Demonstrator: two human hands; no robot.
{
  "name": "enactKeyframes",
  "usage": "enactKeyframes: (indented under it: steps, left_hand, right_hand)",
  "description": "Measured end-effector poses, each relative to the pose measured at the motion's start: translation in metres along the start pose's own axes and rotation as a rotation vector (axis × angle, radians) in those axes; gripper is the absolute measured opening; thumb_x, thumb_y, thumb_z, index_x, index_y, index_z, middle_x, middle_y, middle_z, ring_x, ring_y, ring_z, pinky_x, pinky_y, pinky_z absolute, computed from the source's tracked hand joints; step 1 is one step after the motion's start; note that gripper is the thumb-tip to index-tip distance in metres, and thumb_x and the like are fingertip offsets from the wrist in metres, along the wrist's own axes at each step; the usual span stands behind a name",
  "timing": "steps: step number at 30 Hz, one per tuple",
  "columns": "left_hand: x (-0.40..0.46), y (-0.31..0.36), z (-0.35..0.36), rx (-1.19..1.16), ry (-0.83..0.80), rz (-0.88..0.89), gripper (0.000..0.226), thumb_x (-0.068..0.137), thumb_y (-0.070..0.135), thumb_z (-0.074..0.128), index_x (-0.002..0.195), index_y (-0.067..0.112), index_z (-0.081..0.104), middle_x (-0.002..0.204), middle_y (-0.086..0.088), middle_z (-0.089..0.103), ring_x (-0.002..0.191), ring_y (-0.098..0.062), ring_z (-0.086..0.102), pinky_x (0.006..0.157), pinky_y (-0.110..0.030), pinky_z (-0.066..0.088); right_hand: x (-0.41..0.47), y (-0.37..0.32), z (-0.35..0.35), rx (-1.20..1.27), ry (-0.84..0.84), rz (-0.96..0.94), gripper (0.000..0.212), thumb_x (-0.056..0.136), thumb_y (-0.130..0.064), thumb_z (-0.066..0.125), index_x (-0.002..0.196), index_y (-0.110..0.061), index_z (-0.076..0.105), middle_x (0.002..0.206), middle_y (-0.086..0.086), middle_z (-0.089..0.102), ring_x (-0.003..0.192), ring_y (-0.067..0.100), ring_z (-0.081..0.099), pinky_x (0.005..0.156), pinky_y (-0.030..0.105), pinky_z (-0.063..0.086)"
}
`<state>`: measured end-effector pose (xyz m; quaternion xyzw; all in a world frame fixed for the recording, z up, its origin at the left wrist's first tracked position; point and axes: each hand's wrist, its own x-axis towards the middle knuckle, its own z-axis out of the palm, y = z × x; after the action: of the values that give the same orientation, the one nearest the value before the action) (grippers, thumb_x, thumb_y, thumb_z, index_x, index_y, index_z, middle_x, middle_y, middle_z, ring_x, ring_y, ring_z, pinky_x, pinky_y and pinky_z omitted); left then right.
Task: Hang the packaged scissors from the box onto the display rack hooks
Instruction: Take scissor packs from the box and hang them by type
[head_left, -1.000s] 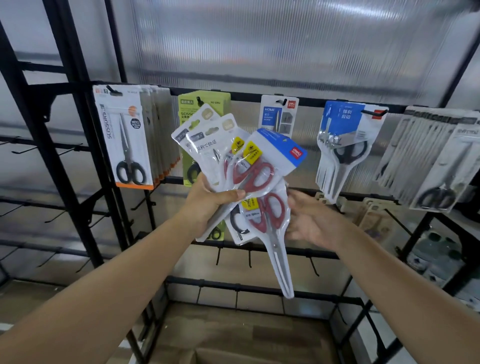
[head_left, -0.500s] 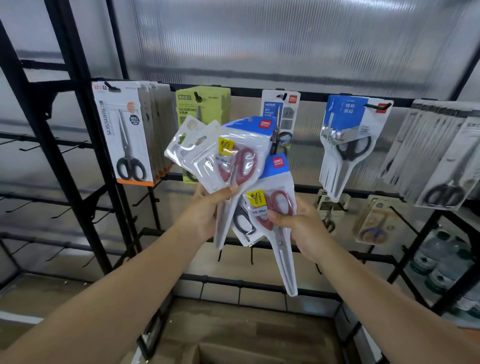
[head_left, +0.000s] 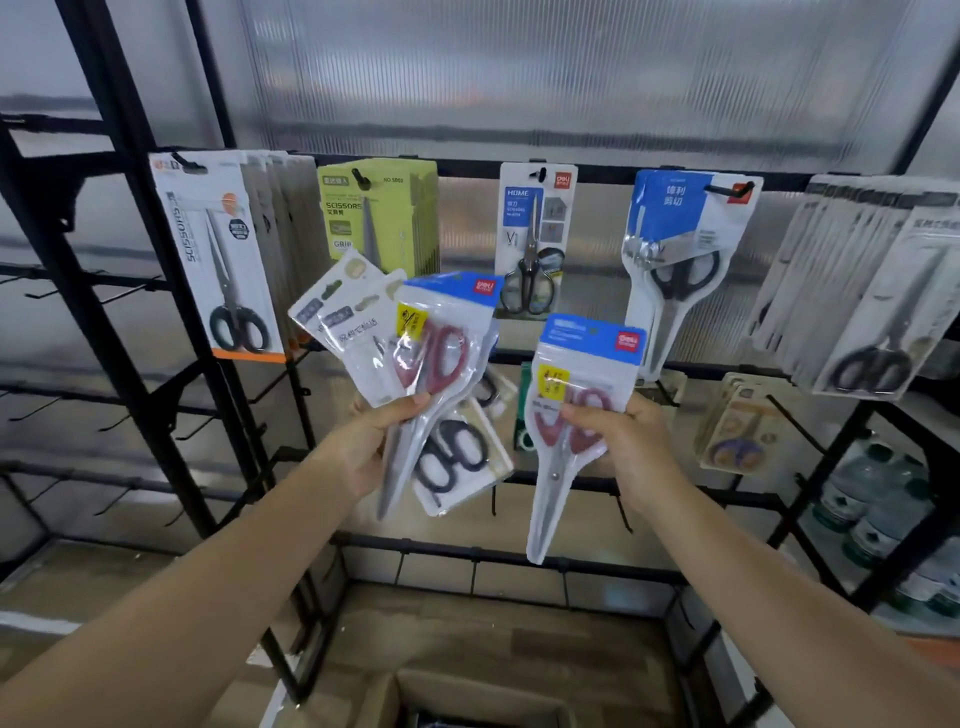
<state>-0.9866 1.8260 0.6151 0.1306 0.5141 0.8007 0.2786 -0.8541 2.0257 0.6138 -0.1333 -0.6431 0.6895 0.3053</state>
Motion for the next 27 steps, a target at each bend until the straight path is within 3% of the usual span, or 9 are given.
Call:
enactKeyframes:
  steps: [3, 6, 11, 16, 21, 24, 26, 27]
  left_hand:
    - [-0.004, -0.007, -0.018, 0.087, 0.011, 0.049, 0.04, 0.064, 0.004, 0.069, 0.102, 0.018, 0.072, 0.094, -0.004, 0.074, 0.086, -0.02, 0.07, 0.072, -0.029, 0.057]
    - [-0.014, -0.016, -0.032, 0.111, 0.027, 0.079, 0.029, 0.067, 0.001, 0.066, 0.084, 0.021, 0.077, 0.087, -0.003, 0.075, 0.08, -0.017, 0.072, 0.065, -0.026, 0.057]
    - [-0.029, -0.026, -0.05, 0.116, 0.114, 0.076, 0.028, 0.077, -0.005, 0.06, 0.097, 0.011, 0.07, 0.085, -0.002, 0.075, 0.077, -0.016, 0.071, 0.063, -0.023, 0.057]
    - [-0.039, -0.031, -0.063, 0.105, 0.238, 0.108, 0.025, 0.084, -0.007, 0.055, 0.099, 0.009, 0.066, 0.08, 0.001, 0.074, 0.074, -0.011, 0.071, 0.061, -0.02, 0.056]
    - [-0.055, -0.033, -0.067, 0.178, 0.261, 0.131, 0.035, 0.083, -0.007, 0.055, 0.08, 0.019, 0.078, 0.082, 0.004, 0.075, 0.077, -0.007, 0.071, 0.061, -0.015, 0.054]
    - [-0.057, -0.032, -0.063, 0.177, 0.23, 0.135, 0.029, 0.081, -0.007, 0.055, 0.102, 0.009, 0.068, 0.087, 0.001, 0.075, 0.082, -0.009, 0.071, 0.065, -0.017, 0.055]
    - [-0.056, -0.029, -0.058, 0.158, 0.209, 0.133, 0.038, 0.074, -0.004, 0.06, 0.111, 0.006, 0.063, 0.093, -0.001, 0.074, 0.087, -0.011, 0.07, 0.068, -0.018, 0.056]
    - [-0.054, -0.028, -0.055, 0.144, 0.194, 0.131, 0.044, 0.071, -0.002, 0.062, 0.114, 0.006, 0.062, 0.099, -0.003, 0.073, 0.091, -0.013, 0.07, 0.07, -0.019, 0.056]
  right_hand:
    - [-0.004, 0.011, -0.021, -0.056, 0.045, 0.002, 0.025, 0.081, 0.001, 0.065, 0.095, -0.021, 0.065, 0.084, -0.009, 0.072, 0.078, 0.007, 0.069, 0.065, 0.02, 0.055]
    - [-0.006, 0.024, -0.039, -0.083, 0.132, 0.027, 0.014, 0.086, -0.012, 0.063, 0.092, -0.024, 0.062, 0.091, -0.004, 0.07, 0.084, 0.014, 0.068, 0.076, 0.029, 0.055]
    - [-0.007, 0.04, -0.045, -0.071, 0.133, 0.143, 0.008, 0.091, -0.016, 0.056, 0.092, -0.014, 0.064, 0.1, 0.014, 0.068, 0.093, 0.029, 0.065, 0.087, 0.041, 0.051]
    - [-0.002, 0.048, -0.033, -0.111, 0.095, 0.181, 0.01, 0.091, -0.014, 0.058, 0.084, -0.015, 0.065, 0.087, 0.009, 0.068, 0.083, 0.025, 0.065, 0.078, 0.036, 0.052]
    - [-0.001, 0.054, -0.022, -0.134, 0.1, 0.145, 0.008, 0.091, -0.011, 0.057, 0.091, -0.017, 0.062, 0.091, 0.005, 0.068, 0.087, 0.022, 0.065, 0.065, 0.024, 0.051]
    - [0.0, 0.051, -0.02, -0.161, 0.128, 0.05, 0.028, 0.09, -0.004, 0.057, 0.113, -0.02, 0.058, 0.098, -0.003, 0.065, 0.096, 0.015, 0.064, 0.069, 0.022, 0.052]
    - [0.001, 0.046, -0.021, -0.168, 0.157, -0.034, 0.058, 0.09, 0.002, 0.055, 0.139, -0.026, 0.04, 0.103, -0.011, 0.061, 0.09, 0.0, 0.064, 0.068, 0.016, 0.053]
    - [0.002, 0.042, -0.022, -0.174, 0.173, -0.078, 0.067, 0.09, 0.003, 0.054, 0.142, -0.032, 0.031, 0.102, -0.016, 0.059, 0.084, -0.005, 0.063, 0.068, 0.016, 0.053]
